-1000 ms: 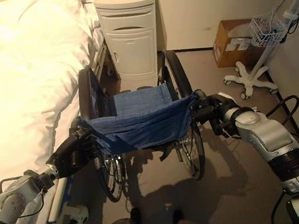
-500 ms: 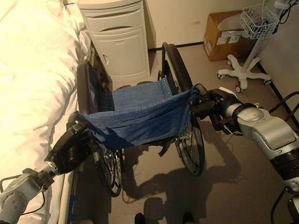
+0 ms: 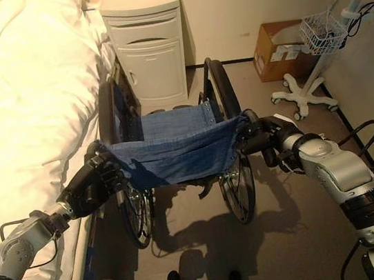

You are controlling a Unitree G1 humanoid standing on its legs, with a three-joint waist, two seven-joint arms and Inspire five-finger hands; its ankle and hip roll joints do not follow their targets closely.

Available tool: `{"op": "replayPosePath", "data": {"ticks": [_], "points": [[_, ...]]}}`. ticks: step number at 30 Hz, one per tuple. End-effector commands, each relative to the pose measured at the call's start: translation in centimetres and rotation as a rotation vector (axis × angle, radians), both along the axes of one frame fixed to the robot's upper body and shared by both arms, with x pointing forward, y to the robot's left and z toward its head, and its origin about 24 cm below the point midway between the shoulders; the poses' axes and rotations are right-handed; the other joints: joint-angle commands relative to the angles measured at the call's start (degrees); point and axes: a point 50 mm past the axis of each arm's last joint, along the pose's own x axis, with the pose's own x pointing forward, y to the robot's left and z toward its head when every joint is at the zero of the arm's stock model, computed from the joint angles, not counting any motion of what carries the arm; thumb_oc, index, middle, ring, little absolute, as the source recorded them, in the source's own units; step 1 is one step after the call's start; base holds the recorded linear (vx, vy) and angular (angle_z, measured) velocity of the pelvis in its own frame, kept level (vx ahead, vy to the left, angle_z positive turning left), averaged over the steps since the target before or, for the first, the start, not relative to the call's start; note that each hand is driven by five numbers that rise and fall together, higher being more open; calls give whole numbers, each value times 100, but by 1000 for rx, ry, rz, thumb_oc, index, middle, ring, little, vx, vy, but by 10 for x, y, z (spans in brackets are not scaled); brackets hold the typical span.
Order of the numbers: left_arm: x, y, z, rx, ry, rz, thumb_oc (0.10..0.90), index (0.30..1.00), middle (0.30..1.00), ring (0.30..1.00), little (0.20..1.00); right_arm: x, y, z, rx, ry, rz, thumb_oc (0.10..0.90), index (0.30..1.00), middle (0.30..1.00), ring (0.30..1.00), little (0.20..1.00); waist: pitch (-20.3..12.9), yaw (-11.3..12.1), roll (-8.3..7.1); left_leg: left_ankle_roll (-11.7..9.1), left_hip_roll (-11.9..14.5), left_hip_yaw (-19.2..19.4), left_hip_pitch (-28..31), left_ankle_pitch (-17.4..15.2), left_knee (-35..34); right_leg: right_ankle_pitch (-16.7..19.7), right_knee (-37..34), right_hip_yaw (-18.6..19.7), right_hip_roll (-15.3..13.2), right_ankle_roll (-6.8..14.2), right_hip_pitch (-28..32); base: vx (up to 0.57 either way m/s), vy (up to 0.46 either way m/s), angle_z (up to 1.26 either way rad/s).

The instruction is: Push the wheelchair next to the bed

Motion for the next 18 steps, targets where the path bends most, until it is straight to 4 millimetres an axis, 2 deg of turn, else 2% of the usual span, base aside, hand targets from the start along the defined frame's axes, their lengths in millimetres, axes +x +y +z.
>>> {"op": "replayPosePath", "data": {"ticks": [1,6,12,13,18], "points": [[31,26,96,53,-456,173,800,900,900,900,900,-3,25,27,78,-202,131,800,900,900,900,900,-734,-258,20,-220,-210,-12,-229,-412,670,17,219,-302,245,-134,-68,-34,-30,-2],[22,42,104,201,-501,239,800,900,900,900,900,-6,11,34,77,-252,54,800,900,900,900,900,-797,-233,24,-226,-198,-11,-174,-406,567,23,127,-340,257,-132,-22,-17,-22,-1],[-5,71,120,335,-555,344,800,900,900,900,900,-25,-30,42,109,-346,-141,800,900,900,900,900,-888,-209,38,-261,-133,42,-89,-400,412,26,23,-406,276,-112,13,-40,-51,-2],[-14,77,121,345,-560,374,800,900,900,900,900,-33,-40,39,128,-364,-197,800,900,900,900,900,-913,-213,40,-271,-111,58,-67,-394,367,30,-8,-410,280,-105,15,-37,-55,-5],[-36,92,110,328,-534,456,800,900,900,900,900,-52,-63,29,189,-397,-328,800,900,900,900,900,-972,-237,58,-302,-47,114,-18,-354,246,42,-63,-449,290,-92,15,-28,-31,-7]]}}
